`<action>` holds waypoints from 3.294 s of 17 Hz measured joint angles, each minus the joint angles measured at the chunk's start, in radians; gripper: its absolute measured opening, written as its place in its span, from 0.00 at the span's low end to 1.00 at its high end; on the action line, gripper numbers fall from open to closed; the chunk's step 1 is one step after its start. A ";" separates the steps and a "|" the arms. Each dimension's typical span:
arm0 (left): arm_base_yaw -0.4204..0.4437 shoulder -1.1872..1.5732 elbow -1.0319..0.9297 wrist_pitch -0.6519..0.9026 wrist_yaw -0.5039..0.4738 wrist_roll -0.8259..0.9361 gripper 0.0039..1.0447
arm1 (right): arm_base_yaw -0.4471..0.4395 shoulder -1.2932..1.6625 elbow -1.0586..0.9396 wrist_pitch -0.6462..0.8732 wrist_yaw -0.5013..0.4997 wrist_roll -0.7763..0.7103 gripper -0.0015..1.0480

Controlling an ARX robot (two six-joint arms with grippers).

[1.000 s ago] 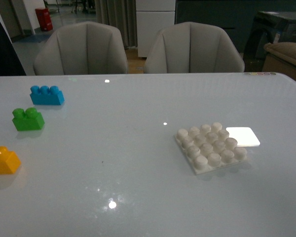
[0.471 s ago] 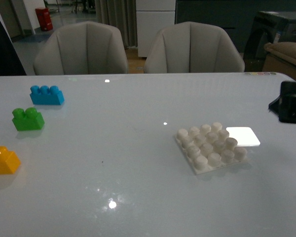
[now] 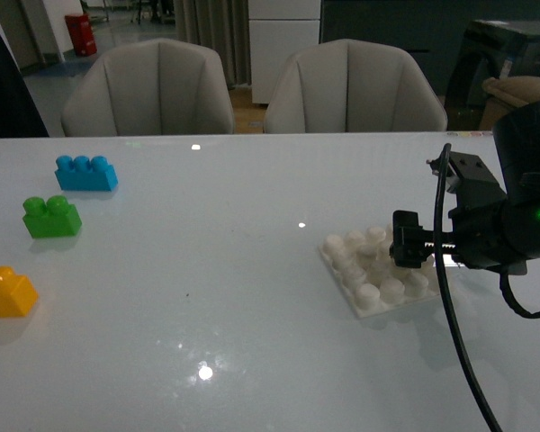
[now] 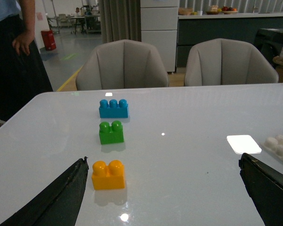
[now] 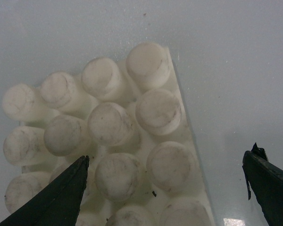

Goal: Insert yellow block into base center

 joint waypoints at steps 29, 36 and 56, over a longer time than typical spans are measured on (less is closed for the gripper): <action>0.000 0.000 0.000 0.000 0.000 0.000 0.94 | 0.269 0.105 0.177 -0.088 0.013 0.154 0.94; 0.000 0.000 0.000 0.000 0.000 0.000 0.94 | 0.326 0.129 0.227 -0.113 0.021 0.215 0.94; 0.000 0.000 0.000 0.000 0.000 0.000 0.94 | -0.343 -1.570 -1.030 0.218 -0.081 -0.107 0.44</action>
